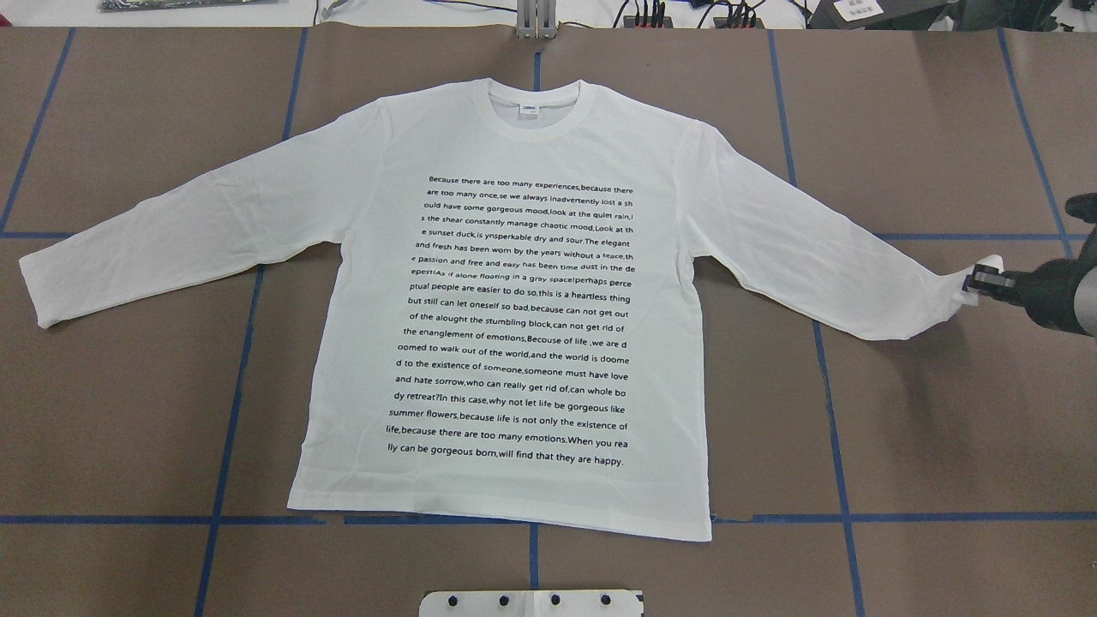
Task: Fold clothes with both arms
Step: 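Lift the sleeve with the right gripper and carry it across the shirt body, then release the sleeve on the shirt and withdraw the right gripper outward, then lower the left gripper to the other sleeve cuff and grasp it, then carry the sleeve with the left gripper across the shirt body and release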
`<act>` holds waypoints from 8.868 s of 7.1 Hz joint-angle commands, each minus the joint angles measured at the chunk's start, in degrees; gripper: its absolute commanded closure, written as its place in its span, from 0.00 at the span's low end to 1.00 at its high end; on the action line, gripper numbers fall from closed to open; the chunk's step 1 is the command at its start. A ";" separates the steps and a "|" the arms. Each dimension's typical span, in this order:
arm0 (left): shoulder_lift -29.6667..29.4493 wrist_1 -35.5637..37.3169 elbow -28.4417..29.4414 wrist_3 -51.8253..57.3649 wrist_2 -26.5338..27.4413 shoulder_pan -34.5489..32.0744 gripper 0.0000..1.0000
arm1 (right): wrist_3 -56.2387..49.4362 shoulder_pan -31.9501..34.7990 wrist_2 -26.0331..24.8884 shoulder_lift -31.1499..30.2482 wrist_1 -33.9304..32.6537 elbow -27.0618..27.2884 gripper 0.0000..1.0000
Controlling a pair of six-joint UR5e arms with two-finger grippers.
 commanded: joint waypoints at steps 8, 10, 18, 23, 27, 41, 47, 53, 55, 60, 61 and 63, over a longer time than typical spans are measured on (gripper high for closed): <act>-0.09 0.02 0.25 -0.18 0.14 0.00 0.00 | 5.98 -14.96 -28.62 73.78 -35.35 -31.87 1.00; -0.09 0.02 0.34 -0.26 0.06 0.00 0.00 | 6.78 -20.32 -34.05 75.64 -28.06 -39.43 1.00; 0.00 -0.07 1.04 -0.62 0.23 -0.09 0.00 | 8.96 -28.35 -32.85 82.43 -21.51 -53.55 0.00; -5.70 -14.50 1.92 -0.79 0.06 0.09 0.00 | 7.52 -9.33 -3.56 76.75 -38.47 -42.17 0.00; -4.93 -20.26 3.14 -7.54 -4.25 7.16 0.00 | -29.68 14.30 23.88 44.28 -41.89 -12.30 0.00; -6.50 -55.35 27.75 -46.50 24.93 40.78 0.26 | -45.16 23.77 25.69 18.09 -40.93 2.61 0.00; -5.72 -57.54 27.94 -46.23 24.67 42.27 0.34 | -44.90 23.86 25.43 18.09 -40.93 2.53 0.00; -5.71 -58.77 26.54 -46.14 24.32 42.19 1.00 | -44.81 23.77 25.69 18.18 -40.93 2.70 0.00; -6.67 -64.92 21.63 -47.10 24.05 41.58 1.00 | -44.81 23.77 25.69 18.18 -40.93 2.44 0.00; -33.30 -41.12 12.92 -73.68 16.84 42.01 1.00 | -44.81 23.77 25.43 18.09 -40.93 2.44 0.00; -41.32 -33.19 12.65 -77.57 16.93 43.40 1.00 | -44.72 23.77 25.34 18.09 -40.93 2.35 0.00; -52.06 -28.30 14.22 -85.92 17.81 48.33 1.00 | -44.72 23.77 25.34 18.18 -40.93 2.26 0.00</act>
